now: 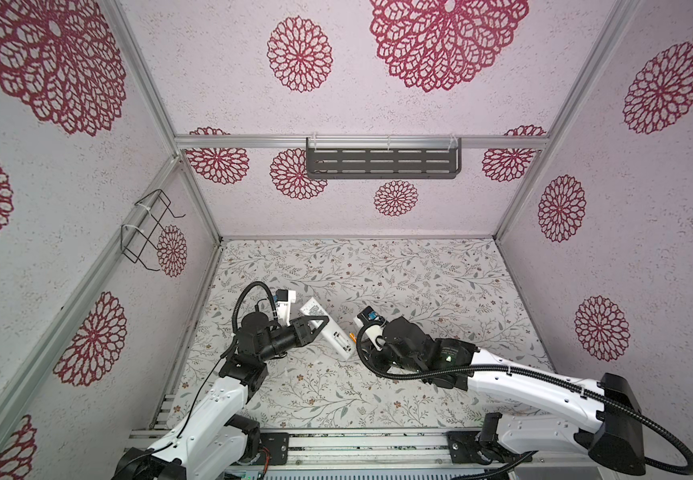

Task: Load the batteries into the remote control

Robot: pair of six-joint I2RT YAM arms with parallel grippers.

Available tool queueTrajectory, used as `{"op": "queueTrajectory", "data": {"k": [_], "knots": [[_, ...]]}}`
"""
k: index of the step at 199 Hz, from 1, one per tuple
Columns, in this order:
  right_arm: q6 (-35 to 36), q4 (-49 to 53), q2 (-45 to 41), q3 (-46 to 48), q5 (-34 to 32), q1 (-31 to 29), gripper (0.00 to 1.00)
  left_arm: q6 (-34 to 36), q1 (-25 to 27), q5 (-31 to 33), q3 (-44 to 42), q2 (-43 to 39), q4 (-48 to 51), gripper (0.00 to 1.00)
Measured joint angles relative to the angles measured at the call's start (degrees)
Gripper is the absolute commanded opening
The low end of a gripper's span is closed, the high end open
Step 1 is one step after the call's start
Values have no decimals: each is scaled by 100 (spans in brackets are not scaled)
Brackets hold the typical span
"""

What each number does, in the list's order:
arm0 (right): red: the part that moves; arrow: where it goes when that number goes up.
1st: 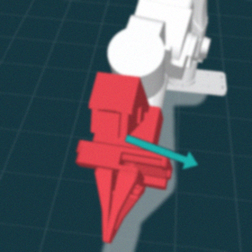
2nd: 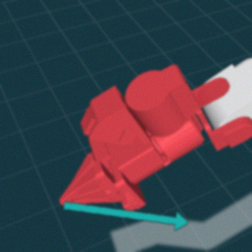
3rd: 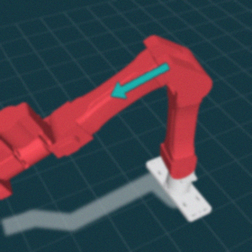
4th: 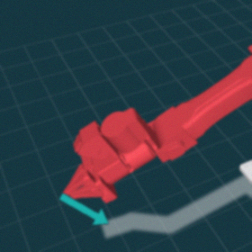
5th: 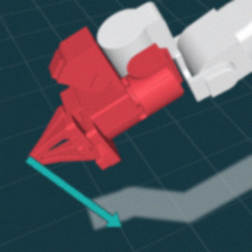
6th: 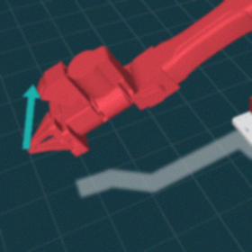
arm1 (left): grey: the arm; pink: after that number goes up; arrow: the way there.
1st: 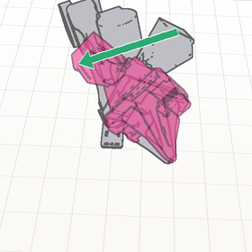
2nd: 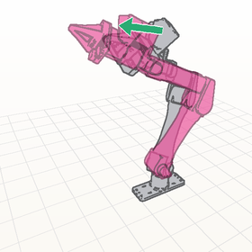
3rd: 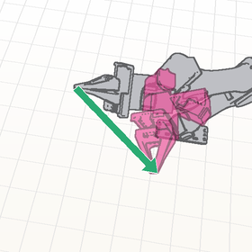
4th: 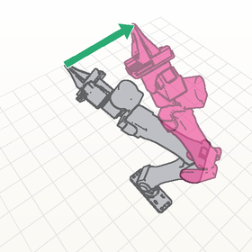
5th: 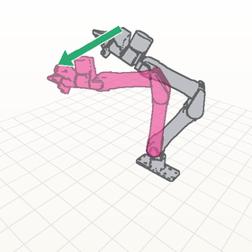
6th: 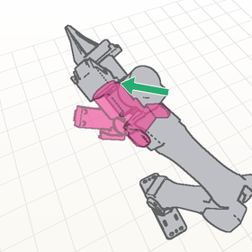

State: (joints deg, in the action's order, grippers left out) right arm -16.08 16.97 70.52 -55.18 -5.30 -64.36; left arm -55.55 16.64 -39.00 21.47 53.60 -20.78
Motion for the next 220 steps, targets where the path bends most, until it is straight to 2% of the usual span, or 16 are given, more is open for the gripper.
{"op": "queueTrajectory", "data": {"k": [55,162,220], "knots": [[59,719,625,-754,168,-11,14,-232,-61,-208,-22,-2,-234,0],[118,1491,796,-1165,280,-11,14,-411,-120,-326,-66,203,-560,0],[111,1917,1231,-1749,236,20,14,-411,-122,-376,-66,262,-634,0]]}}
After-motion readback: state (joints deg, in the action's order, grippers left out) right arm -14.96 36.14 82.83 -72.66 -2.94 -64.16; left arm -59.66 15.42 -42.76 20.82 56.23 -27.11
